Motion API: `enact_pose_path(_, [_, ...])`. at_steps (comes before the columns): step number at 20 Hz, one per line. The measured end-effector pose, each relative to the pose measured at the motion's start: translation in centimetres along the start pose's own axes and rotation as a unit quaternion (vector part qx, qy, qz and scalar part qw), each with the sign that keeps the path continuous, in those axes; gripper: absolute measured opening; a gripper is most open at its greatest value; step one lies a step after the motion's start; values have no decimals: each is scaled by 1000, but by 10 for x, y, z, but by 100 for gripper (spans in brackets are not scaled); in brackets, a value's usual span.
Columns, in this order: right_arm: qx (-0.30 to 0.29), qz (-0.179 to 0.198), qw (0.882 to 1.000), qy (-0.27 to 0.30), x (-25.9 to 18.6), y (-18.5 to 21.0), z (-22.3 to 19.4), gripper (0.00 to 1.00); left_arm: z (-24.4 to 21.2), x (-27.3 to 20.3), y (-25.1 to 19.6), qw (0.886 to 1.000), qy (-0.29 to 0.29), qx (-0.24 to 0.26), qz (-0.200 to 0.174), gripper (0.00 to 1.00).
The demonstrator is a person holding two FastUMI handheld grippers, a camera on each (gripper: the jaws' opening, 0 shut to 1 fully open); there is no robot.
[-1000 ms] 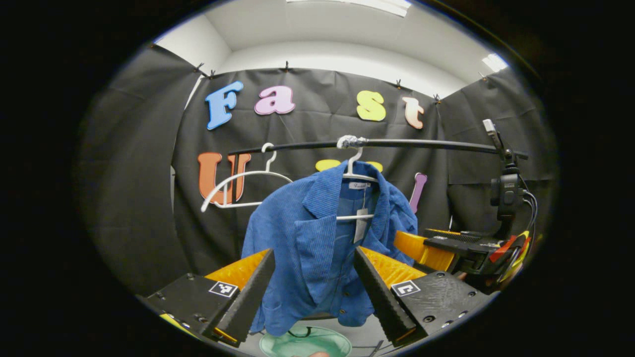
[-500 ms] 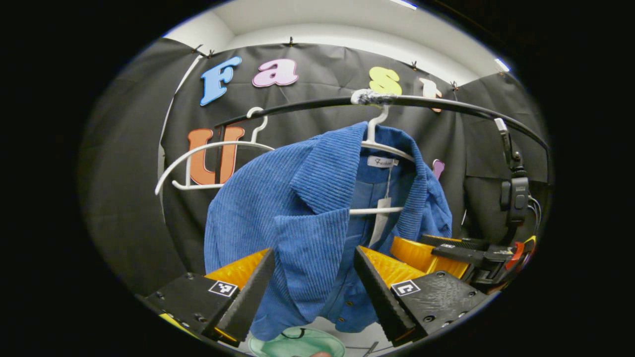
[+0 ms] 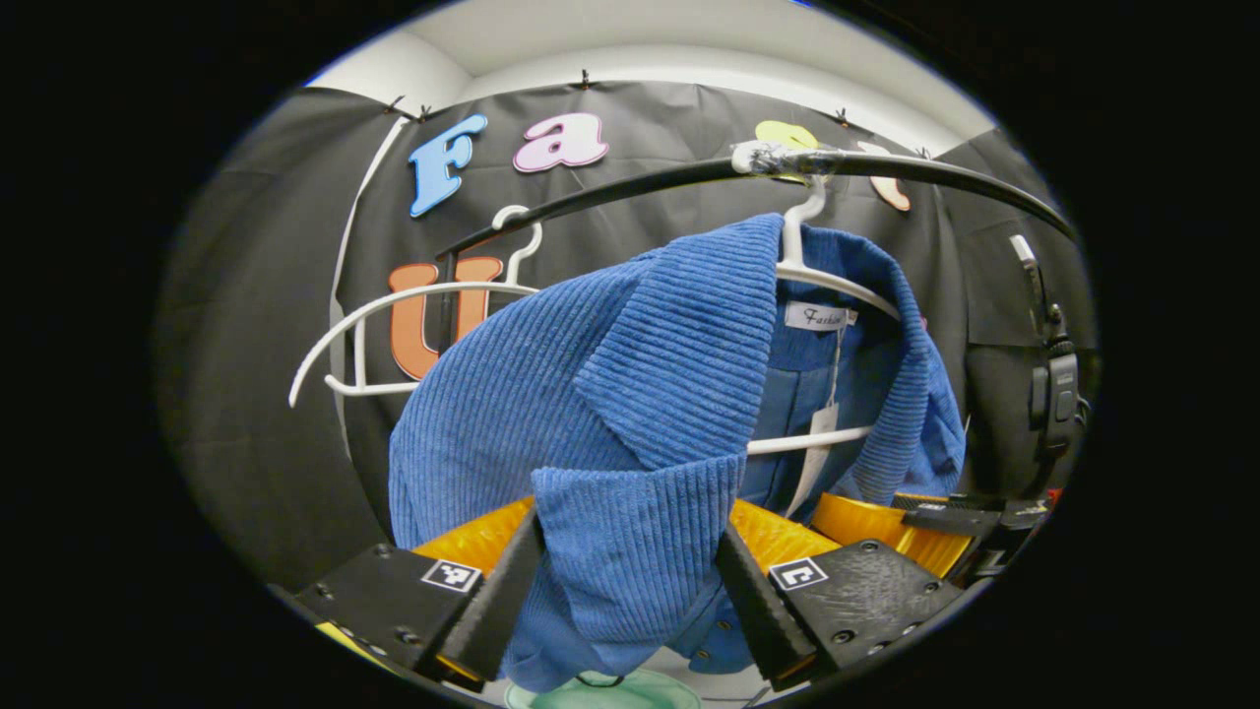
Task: Grasp the clothes on the hanger with both hands and then place them into the laundry hamper below.
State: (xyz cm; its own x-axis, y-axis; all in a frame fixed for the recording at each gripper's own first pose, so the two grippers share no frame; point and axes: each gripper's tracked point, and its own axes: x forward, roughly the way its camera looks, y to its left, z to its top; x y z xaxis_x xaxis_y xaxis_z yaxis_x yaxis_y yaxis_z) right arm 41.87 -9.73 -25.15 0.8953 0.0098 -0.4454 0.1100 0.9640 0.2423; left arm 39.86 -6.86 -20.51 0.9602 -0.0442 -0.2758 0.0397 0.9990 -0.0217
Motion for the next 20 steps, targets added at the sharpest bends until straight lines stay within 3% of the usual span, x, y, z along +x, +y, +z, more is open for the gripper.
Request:
enact_pose_path(1, [-3, -2, 1000, -3, -2, -3, 2, 72, -1, 3, 1, 1000, 0, 2, 3, 75])
enact_pose_path(2, [-4, -8, 1000, -7, -5, -8, 4, 66, -1, 3, 1, 1000, 0, 1, 4, 76])
enact_pose_path(5, [-9, -40, 999, -22, -15, -26, 11, 37, 3, 2, 9, 1000, -4, -1, 19, 36])
enact_pose_path(6, [-8, -47, 998, -27, -17, -33, 13, 32, 5, 2, 13, 1000, -7, -1, 23, 22])
enact_pose_path(7, [-5, -46, 998, -30, -19, -35, 17, 23, 5, -1, 9, 1000, -7, -6, 12, 9])
enact_pose_path(11, [40, -27, 998, -41, -31, -43, 26, 14, 14, -7, 11, 999, -2, -39, -13, 6])
enact_pose_path(16, [126, -12, 990, -66, -47, -60, 45, 11, 51, -23, 47, 997, -35, -59, 36, 6])
enact_pose_path(20, [185, 13, 979, -85, -51, -72, 56, 11, 74, -24, 62, 996, -52, -59, 47, 6])
